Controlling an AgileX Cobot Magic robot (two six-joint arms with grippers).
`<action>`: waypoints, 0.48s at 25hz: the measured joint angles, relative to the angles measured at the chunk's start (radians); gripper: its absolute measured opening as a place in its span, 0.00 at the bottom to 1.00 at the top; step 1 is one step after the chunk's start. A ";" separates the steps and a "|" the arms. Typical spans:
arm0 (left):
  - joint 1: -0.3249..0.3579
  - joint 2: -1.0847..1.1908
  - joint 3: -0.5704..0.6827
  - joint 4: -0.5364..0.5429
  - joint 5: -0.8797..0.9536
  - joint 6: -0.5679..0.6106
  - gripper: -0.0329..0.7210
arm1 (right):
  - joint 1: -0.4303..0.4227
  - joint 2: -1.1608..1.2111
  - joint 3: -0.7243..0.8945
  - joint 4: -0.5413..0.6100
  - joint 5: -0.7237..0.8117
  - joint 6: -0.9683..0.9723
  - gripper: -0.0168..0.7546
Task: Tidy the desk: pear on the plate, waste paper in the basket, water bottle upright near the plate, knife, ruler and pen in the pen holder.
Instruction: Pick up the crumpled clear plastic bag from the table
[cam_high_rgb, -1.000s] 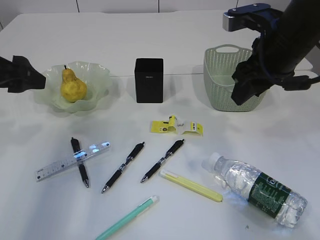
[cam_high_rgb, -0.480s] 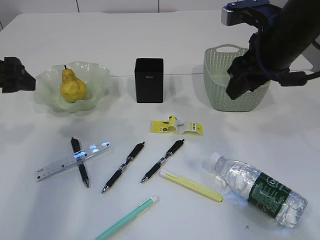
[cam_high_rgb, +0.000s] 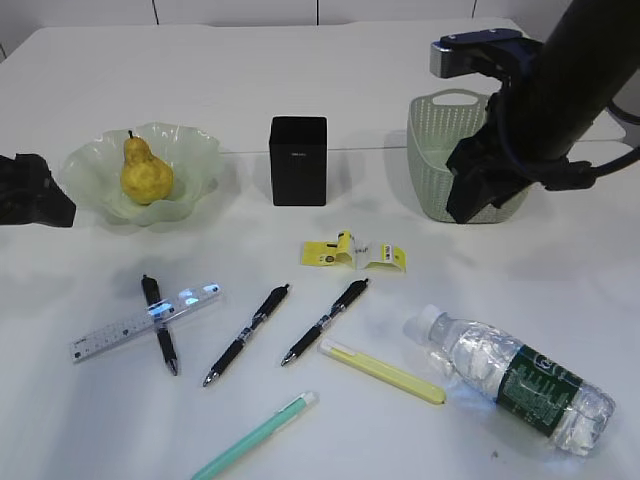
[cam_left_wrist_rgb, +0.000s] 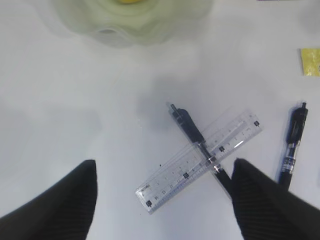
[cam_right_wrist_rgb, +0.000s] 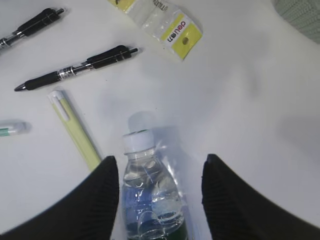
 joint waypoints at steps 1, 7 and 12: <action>-0.007 0.000 0.000 0.000 0.002 0.016 0.82 | 0.009 0.000 -0.007 -0.012 0.000 0.000 0.57; -0.114 0.000 0.000 -0.001 0.018 0.107 0.77 | 0.114 0.026 -0.088 -0.102 0.029 0.004 0.57; -0.141 0.000 0.000 -0.001 0.035 0.112 0.77 | 0.166 0.085 -0.155 -0.106 0.072 0.060 0.57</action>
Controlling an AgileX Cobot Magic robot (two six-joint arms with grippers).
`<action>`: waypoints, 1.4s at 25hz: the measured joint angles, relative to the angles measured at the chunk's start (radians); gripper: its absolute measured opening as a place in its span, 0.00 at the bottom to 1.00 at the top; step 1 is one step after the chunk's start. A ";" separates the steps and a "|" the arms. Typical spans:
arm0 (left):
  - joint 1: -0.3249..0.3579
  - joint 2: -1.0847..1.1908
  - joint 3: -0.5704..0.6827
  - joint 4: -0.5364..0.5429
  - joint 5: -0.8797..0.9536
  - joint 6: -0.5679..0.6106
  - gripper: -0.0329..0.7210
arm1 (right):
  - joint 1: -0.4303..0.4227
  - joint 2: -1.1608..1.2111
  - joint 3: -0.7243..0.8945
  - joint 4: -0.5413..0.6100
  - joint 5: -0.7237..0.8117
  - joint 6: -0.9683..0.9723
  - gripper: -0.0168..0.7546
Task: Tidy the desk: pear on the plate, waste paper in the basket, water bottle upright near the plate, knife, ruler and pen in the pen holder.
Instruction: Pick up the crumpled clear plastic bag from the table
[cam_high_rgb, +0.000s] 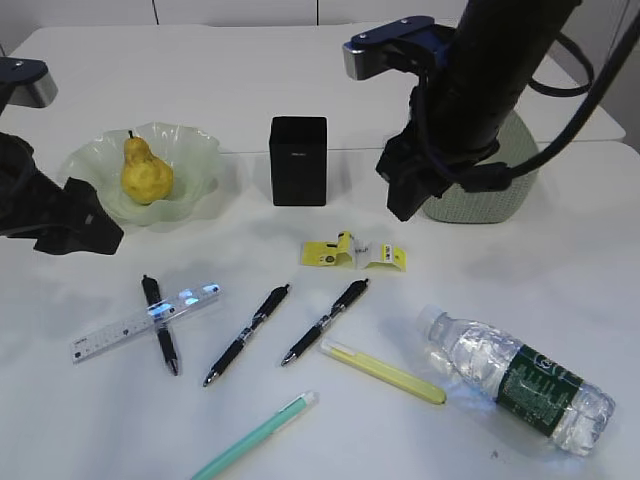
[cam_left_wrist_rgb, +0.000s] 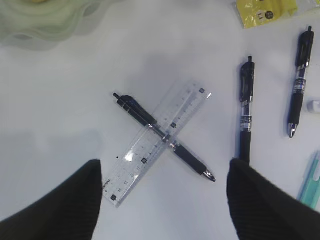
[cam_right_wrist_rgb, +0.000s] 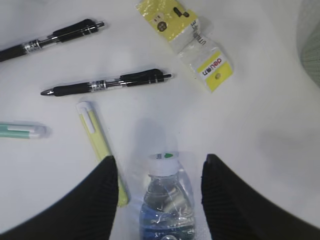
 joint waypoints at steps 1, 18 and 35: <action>0.000 0.000 0.000 0.003 0.006 0.000 0.77 | 0.000 0.006 -0.002 0.002 0.002 0.007 0.57; 0.000 0.000 0.000 0.057 0.088 0.002 0.77 | 0.002 0.085 -0.028 -0.046 -0.030 0.227 0.57; 0.000 0.000 0.000 0.036 0.088 0.003 0.76 | 0.002 0.311 -0.202 -0.007 -0.074 0.532 0.57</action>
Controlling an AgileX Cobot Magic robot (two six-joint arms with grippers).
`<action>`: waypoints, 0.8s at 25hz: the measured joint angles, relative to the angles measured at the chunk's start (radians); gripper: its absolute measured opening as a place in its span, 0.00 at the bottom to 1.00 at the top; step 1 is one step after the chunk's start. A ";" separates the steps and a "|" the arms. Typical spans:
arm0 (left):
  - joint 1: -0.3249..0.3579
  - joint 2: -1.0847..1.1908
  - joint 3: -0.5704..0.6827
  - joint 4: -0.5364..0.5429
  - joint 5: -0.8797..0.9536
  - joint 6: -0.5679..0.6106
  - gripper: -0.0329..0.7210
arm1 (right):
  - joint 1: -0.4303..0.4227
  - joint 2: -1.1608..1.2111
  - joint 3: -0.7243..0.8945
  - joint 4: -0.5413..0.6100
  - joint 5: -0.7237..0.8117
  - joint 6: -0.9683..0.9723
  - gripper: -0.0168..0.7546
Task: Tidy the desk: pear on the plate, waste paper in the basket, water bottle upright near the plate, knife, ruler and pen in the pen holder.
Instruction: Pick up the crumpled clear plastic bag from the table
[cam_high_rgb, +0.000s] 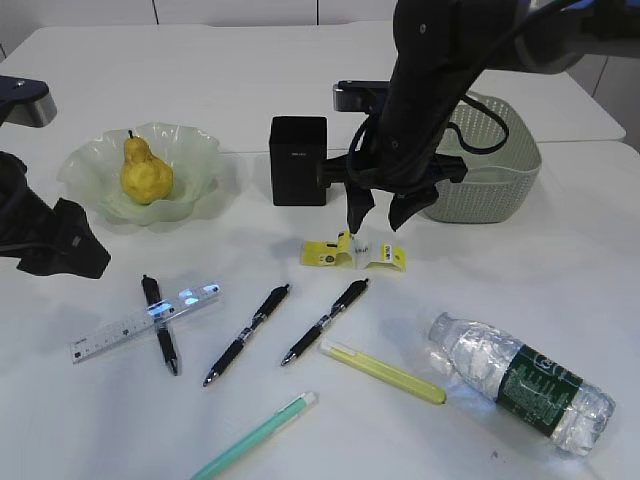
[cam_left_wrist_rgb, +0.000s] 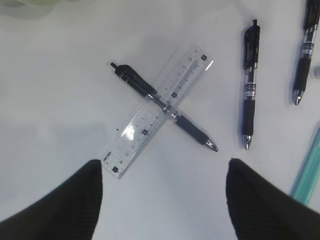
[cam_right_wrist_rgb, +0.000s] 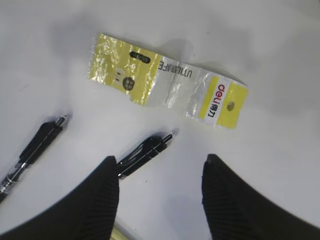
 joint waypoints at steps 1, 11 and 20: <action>0.000 0.000 0.000 -0.002 0.000 0.000 0.76 | 0.000 0.002 -0.001 0.003 -0.002 0.007 0.57; 0.000 0.000 0.000 -0.021 0.006 0.000 0.76 | 0.000 0.088 -0.063 0.081 -0.024 0.050 0.63; 0.000 0.000 0.000 -0.027 0.016 0.000 0.76 | 0.000 0.162 -0.161 0.060 -0.024 0.077 0.63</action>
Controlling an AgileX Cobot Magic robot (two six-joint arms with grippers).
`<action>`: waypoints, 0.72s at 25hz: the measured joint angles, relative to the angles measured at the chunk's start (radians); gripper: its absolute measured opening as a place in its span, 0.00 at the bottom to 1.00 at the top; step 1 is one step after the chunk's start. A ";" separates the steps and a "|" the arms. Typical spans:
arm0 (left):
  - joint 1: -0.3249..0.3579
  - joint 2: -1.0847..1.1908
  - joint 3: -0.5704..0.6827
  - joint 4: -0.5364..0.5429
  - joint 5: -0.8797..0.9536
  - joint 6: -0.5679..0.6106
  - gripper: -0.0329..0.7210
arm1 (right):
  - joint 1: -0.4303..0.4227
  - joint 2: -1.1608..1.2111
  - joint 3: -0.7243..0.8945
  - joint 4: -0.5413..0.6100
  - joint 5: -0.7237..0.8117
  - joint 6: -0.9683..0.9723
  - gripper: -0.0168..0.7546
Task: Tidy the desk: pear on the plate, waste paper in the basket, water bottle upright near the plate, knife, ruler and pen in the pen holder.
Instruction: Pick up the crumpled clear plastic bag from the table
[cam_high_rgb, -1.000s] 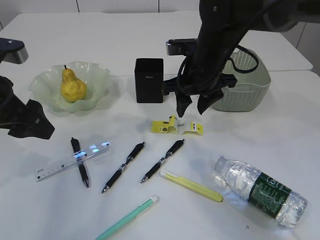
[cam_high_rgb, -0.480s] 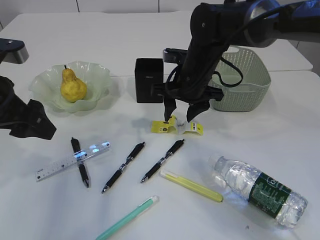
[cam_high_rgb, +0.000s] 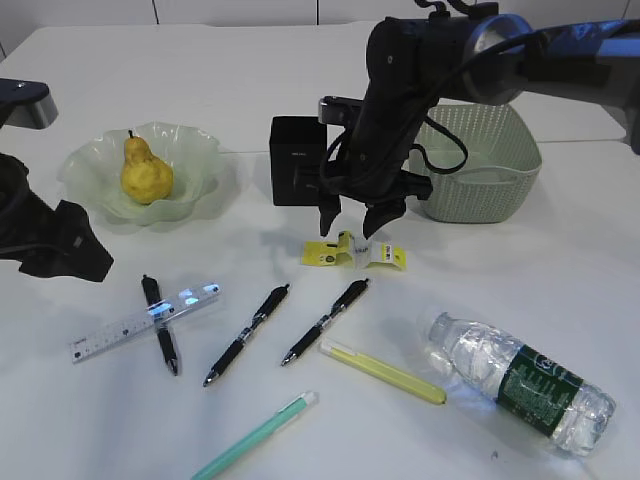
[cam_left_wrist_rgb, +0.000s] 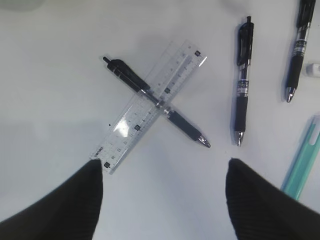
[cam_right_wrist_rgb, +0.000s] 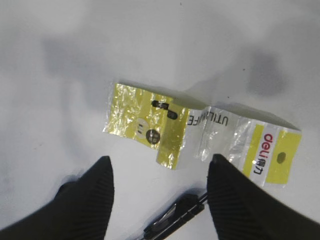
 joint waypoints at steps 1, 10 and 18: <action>0.000 0.000 0.000 0.000 0.002 0.000 0.76 | 0.000 0.001 0.000 -0.003 0.000 0.004 0.63; 0.000 0.000 0.000 -0.002 0.006 0.000 0.76 | 0.000 0.035 -0.007 -0.024 0.000 0.014 0.63; 0.000 0.000 0.000 -0.006 0.006 0.000 0.76 | 0.004 0.059 -0.008 -0.012 0.006 0.014 0.63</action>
